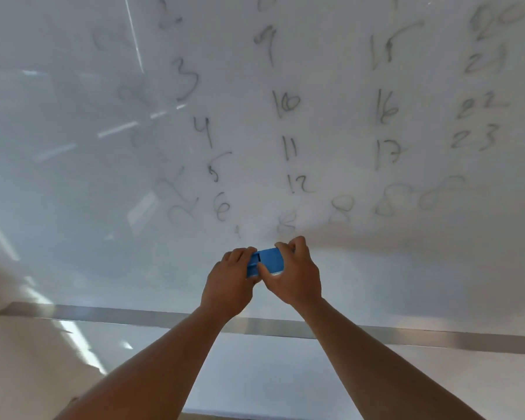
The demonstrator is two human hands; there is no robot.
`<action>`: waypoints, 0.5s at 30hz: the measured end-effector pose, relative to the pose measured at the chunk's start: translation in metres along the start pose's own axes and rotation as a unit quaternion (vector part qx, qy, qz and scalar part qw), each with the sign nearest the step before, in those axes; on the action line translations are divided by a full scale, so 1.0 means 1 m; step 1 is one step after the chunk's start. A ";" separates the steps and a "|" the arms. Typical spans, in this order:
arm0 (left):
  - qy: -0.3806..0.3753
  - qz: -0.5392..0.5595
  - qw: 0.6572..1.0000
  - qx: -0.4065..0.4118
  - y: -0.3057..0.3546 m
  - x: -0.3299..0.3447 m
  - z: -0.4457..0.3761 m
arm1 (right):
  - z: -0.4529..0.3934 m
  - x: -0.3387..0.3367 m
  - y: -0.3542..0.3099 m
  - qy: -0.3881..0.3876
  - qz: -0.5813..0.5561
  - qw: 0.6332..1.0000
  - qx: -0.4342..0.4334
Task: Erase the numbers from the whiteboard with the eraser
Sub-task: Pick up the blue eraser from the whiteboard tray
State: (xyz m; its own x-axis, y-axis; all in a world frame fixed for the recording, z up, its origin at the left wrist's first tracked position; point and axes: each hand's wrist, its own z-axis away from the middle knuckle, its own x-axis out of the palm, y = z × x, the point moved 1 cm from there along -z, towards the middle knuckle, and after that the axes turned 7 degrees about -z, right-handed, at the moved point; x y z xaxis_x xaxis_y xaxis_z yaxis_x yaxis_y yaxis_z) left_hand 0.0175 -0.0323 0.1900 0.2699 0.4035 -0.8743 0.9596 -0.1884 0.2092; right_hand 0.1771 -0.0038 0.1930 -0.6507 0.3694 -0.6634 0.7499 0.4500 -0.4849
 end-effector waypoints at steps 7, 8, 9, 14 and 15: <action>0.081 -0.023 0.995 0.056 -0.010 -0.074 -0.028 | -0.035 -0.036 -0.034 0.086 0.085 0.977 -0.176; 0.088 -0.031 0.993 0.076 -0.015 -0.084 -0.033 | -0.043 -0.039 -0.038 0.087 0.092 0.973 -0.195; 0.096 -0.040 0.990 0.094 -0.019 -0.094 -0.038 | -0.051 -0.041 -0.043 0.084 0.097 0.969 -0.213; 0.139 -0.081 0.975 0.150 -0.048 -0.137 -0.070 | -0.096 -0.046 -0.072 0.121 0.122 0.945 -0.280; 0.154 -0.092 0.970 0.164 -0.056 -0.147 -0.079 | -0.108 -0.044 -0.083 0.136 0.130 0.940 -0.286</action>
State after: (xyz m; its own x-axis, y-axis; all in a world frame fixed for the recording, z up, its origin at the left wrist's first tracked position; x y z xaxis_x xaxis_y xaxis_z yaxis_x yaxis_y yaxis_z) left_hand -0.0698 -0.0108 0.3415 0.1569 0.6962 -0.7005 0.9304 -0.3421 -0.1315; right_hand 0.1311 0.0300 0.3239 -0.5194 0.6857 -0.5099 0.7511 0.6509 0.1103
